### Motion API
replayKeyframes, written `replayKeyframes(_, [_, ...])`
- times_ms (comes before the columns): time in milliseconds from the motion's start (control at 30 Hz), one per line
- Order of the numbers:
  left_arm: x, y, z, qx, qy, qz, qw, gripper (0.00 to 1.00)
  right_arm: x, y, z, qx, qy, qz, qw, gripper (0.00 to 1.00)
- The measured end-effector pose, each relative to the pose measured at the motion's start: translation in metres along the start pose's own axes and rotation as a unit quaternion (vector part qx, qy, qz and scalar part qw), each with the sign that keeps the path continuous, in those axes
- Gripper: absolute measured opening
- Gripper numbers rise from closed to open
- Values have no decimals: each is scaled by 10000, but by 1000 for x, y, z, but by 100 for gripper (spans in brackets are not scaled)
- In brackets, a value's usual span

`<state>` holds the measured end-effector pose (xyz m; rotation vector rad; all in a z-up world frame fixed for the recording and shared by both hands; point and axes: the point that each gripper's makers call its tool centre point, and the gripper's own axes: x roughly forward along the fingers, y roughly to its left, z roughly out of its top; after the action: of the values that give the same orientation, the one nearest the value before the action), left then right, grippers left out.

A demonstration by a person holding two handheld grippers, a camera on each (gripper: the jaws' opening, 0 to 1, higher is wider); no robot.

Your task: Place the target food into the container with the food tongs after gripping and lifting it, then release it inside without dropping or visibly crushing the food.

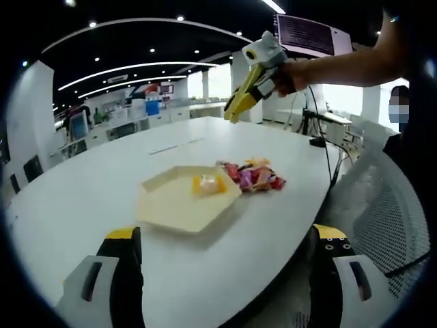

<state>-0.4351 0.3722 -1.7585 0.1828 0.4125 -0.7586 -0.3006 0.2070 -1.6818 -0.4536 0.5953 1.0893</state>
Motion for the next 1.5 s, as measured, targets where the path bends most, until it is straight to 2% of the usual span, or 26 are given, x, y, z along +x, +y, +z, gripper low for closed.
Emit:
replayKeyframes(333, [0,3,1,216,12,53,9998,99,-25,0,-9,-116,-116,-5,9999,28])
replayKeyframes(467, [-2,14,3,142,-48,172,9997,99,-35,-6,-10,-133,-131,-109,9998,28])
replayKeyframes(633, [0,17,1,189,-3,131,9997,99,-46,-8,-12,105,-228,-297,9992,28])
replayKeyframes(700, [2,19,0,201,23,99,9997,99,-50,-9,-15,128,-178,-471,9987,28])
replayKeyframes(733, [1,20,-1,236,64,120,9996,99,-54,-8,-16,233,-163,-516,9983,28])
replayKeyframes(833, [3,24,0,236,72,117,9996,99,-61,-5,-18,188,-80,-580,9981,28])
replayKeyframes(967, [5,18,-2,152,125,-70,9998,99,-68,0,-23,118,33,-666,9977,28])
replayKeyframes(1100, [4,15,4,45,-42,-179,9998,100,-74,3,-30,131,80,-680,9976,28])
replayKeyframes(1300, [4,12,7,-96,-135,-273,9995,100,-76,0,-47,17,125,-601,9981,28])
replayKeyframes(1467, [0,22,3,-93,-181,-49,9998,100,-77,-7,-53,-61,145,-485,9987,28])
replayKeyframes(1500, [0,26,1,-255,-103,11,9996,100,-77,-8,-53,-125,132,-459,9988,28])
